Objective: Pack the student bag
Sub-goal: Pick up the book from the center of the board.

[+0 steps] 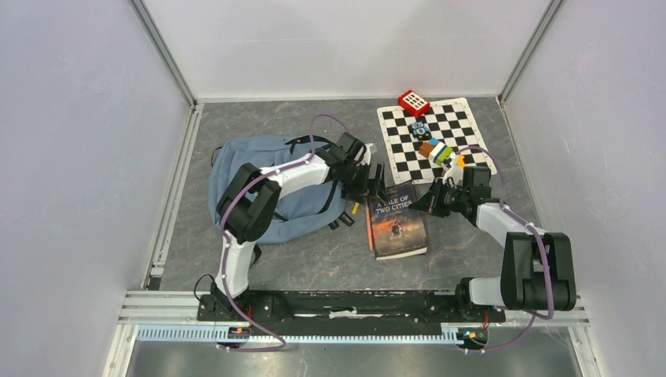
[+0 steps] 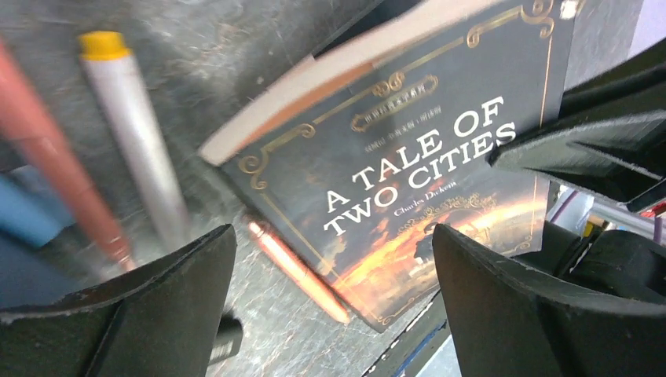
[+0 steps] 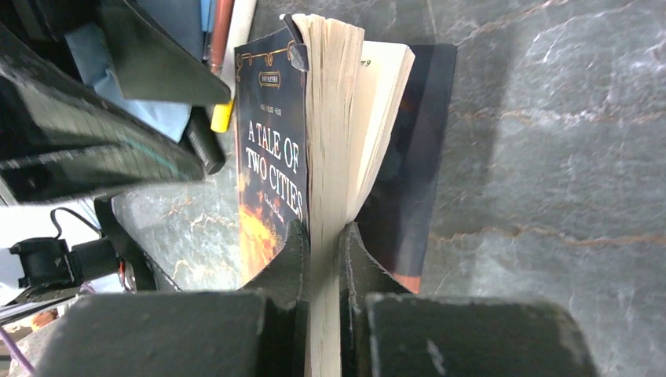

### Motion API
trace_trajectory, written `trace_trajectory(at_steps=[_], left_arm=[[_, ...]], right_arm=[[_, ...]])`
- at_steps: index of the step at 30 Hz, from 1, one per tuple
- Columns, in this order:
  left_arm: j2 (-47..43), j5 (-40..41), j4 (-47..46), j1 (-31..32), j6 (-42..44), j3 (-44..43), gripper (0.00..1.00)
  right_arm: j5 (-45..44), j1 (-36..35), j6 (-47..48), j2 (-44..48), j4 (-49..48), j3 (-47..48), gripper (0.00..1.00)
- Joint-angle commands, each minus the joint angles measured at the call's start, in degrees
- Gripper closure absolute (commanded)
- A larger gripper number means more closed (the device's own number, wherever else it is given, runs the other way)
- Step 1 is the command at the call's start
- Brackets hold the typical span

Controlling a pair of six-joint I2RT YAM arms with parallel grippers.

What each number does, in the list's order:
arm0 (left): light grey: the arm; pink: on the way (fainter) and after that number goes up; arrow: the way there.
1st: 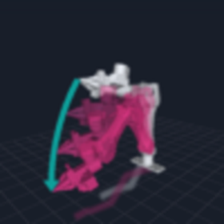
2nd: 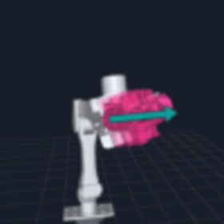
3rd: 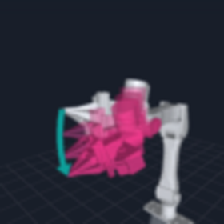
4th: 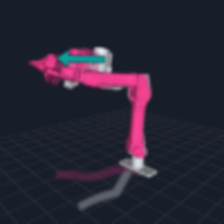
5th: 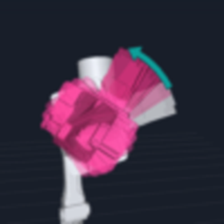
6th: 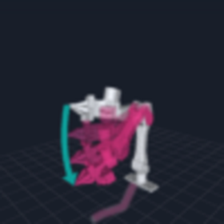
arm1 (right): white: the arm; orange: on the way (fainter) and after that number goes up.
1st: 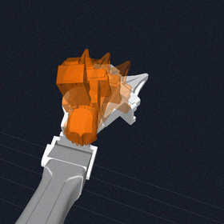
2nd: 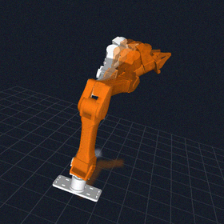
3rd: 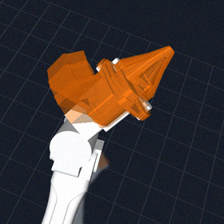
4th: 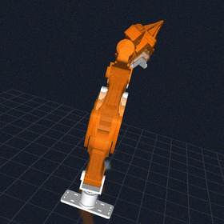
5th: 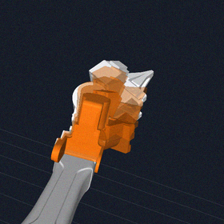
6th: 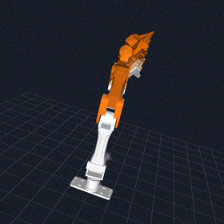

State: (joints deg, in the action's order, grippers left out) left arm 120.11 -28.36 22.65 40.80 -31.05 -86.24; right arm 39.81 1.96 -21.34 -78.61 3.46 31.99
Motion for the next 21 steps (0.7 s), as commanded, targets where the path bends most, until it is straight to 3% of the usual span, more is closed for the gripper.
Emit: trace_trajectory(at_steps=[1,5,10,21], left_arm=[[-9.39,4.32,-2.71,-2.09,2.86,1.60,0.00],[-14.25,5.04,-3.25,-4.05,1.58,3.77,0.00],[-18.70,-0.12,-8.16,-6.95,-2.49,8.46,0.00],[-16.63,-9.48,-15.85,-8.00,-7.40,11.04,0.00]], right_arm=[[6.23,0.67,-1.16,5.72,4.21,2.85,1.00],[6.46,0.94,-2.71,8.65,4.13,5.10,1.00],[6.43,1.21,-8.18,11.18,0.17,6.75,1.00],[10.13,1.30,-23.64,12.07,-16.53,11.40,1.00]])
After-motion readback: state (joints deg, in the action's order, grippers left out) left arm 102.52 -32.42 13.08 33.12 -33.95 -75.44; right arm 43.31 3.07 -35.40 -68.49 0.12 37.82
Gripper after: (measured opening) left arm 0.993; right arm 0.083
